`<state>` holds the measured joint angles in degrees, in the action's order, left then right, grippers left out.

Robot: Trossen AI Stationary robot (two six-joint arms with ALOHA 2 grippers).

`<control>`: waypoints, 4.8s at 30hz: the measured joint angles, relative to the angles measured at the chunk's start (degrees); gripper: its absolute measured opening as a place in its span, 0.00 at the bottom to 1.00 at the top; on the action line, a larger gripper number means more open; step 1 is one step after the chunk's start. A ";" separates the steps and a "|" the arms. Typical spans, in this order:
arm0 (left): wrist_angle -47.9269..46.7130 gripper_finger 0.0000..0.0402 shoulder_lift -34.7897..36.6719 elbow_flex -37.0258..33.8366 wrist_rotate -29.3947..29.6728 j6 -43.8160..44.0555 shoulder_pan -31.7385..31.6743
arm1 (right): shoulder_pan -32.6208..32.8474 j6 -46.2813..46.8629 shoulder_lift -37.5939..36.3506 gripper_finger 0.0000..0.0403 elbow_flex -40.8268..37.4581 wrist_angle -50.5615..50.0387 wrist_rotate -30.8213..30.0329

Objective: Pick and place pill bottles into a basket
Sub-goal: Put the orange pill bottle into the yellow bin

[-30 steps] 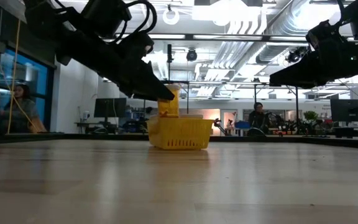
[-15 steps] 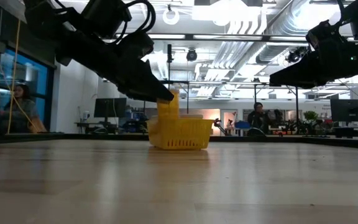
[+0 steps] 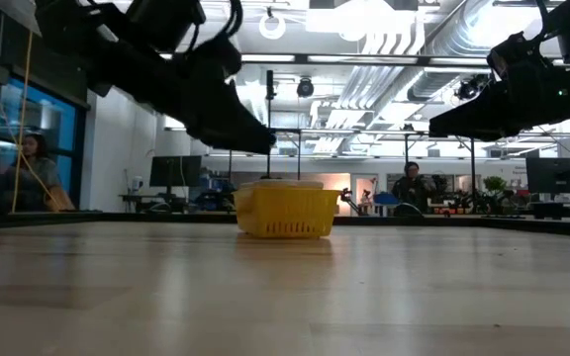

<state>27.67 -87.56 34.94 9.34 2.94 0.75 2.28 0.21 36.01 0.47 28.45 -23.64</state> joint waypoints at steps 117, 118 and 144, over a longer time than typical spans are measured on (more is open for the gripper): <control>-75.90 0.62 -0.33 24.05 -3.76 30.85 34.69 | 0.02 10.27 0.02 0.48 0.00 -4.08 -1.88; -75.88 0.63 -0.33 24.62 -3.76 28.49 33.44 | 0.00 10.27 0.03 0.48 0.01 -4.09 -1.90; -74.16 0.60 -8.73 46.46 -12.92 -16.80 2.66 | 0.02 9.93 0.04 0.48 0.00 -5.56 -6.47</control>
<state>-46.48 -96.30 81.40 -3.58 -13.86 3.41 2.30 10.14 36.05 0.47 22.89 -30.10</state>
